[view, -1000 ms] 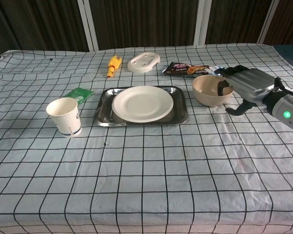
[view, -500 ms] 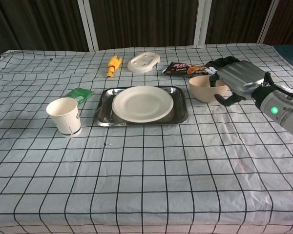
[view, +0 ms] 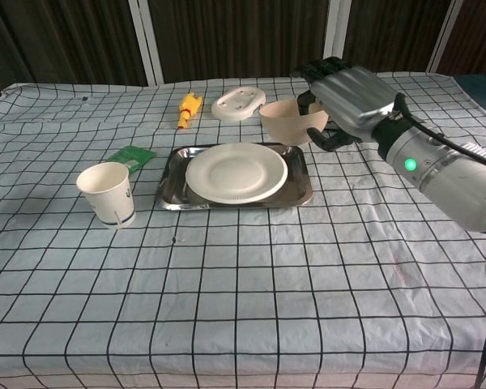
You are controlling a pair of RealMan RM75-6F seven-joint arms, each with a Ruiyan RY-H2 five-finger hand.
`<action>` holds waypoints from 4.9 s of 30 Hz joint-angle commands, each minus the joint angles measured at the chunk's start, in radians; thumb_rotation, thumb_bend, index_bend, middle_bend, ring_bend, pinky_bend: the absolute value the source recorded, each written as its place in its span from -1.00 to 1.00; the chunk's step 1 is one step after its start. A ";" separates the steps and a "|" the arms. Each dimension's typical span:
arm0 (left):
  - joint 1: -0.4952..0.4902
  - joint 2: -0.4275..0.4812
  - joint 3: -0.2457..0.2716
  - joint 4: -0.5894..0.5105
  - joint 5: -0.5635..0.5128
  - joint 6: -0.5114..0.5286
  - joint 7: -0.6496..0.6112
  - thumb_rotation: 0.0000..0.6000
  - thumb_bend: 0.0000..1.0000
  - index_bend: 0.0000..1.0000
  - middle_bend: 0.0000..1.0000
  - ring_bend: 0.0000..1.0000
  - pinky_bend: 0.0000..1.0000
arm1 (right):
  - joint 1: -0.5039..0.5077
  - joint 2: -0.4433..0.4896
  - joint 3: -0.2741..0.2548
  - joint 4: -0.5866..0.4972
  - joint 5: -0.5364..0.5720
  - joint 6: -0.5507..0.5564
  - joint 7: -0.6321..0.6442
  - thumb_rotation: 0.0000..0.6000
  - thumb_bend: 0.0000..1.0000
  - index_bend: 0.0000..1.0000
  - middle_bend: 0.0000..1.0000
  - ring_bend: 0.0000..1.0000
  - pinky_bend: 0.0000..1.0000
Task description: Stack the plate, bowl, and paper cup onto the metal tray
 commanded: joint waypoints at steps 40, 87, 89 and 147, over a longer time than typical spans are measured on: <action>0.001 -0.001 0.007 -0.001 0.011 -0.001 0.007 1.00 -0.28 -1.00 -0.87 -0.89 -0.74 | 0.091 -0.245 -0.008 0.218 0.001 -0.064 0.081 1.00 -0.60 -0.95 -0.93 -1.00 -0.88; -0.266 -0.579 -0.008 0.576 0.114 -0.145 -0.179 1.00 -0.22 -0.24 -0.90 -1.00 -0.86 | -0.764 0.655 -0.252 -0.551 -0.043 0.516 0.256 1.00 -0.64 -0.90 -1.00 -1.00 -0.96; -0.274 -0.585 -0.007 0.583 0.110 -0.156 -0.189 1.00 -0.22 -0.17 -0.89 -1.00 -0.86 | -0.767 0.656 -0.245 -0.551 -0.044 0.513 0.259 1.00 -0.64 -0.90 -1.00 -1.00 -0.96; -0.723 -0.759 -0.206 0.798 -0.042 -0.408 -0.316 1.00 -0.03 0.36 -0.62 -0.99 -0.88 | -0.833 0.697 -0.143 -0.566 -0.029 0.443 0.299 1.00 -0.64 -0.86 -1.00 -1.00 -1.00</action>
